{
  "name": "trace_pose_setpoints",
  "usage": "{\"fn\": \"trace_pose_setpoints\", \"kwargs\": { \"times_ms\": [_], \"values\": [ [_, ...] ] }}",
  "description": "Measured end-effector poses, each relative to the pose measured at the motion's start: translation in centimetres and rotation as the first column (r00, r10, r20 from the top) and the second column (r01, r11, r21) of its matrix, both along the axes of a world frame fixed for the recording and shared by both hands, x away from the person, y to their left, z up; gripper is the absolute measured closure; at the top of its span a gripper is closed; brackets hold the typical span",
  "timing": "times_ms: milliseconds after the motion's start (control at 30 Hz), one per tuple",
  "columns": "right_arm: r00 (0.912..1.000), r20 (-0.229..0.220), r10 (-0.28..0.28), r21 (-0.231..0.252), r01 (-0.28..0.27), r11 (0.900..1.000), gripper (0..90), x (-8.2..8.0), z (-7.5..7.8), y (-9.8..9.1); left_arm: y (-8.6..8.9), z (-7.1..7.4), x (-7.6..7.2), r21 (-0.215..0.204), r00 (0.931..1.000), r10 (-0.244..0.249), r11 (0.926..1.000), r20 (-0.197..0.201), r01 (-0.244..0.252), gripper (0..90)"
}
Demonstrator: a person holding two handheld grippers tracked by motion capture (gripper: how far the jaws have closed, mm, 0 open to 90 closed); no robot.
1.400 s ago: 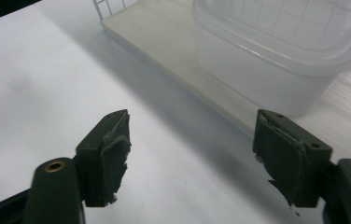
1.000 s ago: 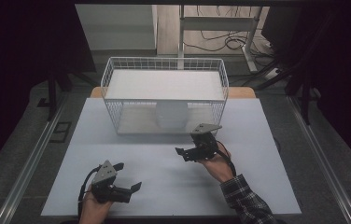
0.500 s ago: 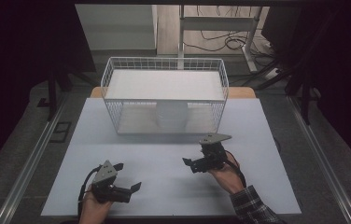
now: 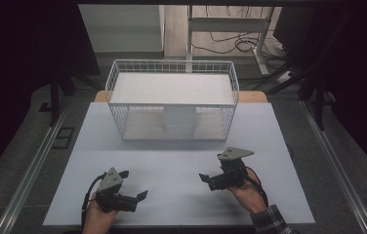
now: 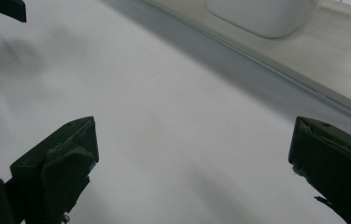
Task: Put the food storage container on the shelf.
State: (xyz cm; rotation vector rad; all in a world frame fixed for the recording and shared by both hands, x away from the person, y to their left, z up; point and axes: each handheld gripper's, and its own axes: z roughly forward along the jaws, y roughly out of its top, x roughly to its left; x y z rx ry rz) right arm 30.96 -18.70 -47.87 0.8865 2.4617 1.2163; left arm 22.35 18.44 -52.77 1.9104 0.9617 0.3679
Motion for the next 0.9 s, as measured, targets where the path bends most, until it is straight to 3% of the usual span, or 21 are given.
{"fn": "trace_pose_setpoints", "kwargs": {
  "times_ms": [267, 500, 900],
  "values": [
    [0.9998, 0.003, -0.021, -0.015, 0.021, 0.9997, 0.1, -1.0, -0.5, -1.1, 0.3, 0.1, 0.0, 0.008, 0.9999, -0.002, 1.0000, -0.015, 0.002, 0.9],
    [0.9992, 0.010, -0.040, -0.017, 0.040, 0.9990, 0.0, -1.9, -0.6, -2.1, 0.6, 0.4, -0.6, 0.042, 0.9999, 0.004, 0.9991, -0.010, -0.004, 0.0],
    [0.9972, 0.033, -0.067, -0.012, 0.068, 0.9976, 0.0, -3.6, -0.3, -3.8, 2.1, 0.5, -1.6, 0.035, 0.9987, 0.047, 0.9983, -0.019, -0.046, 0.0]
  ]
}}
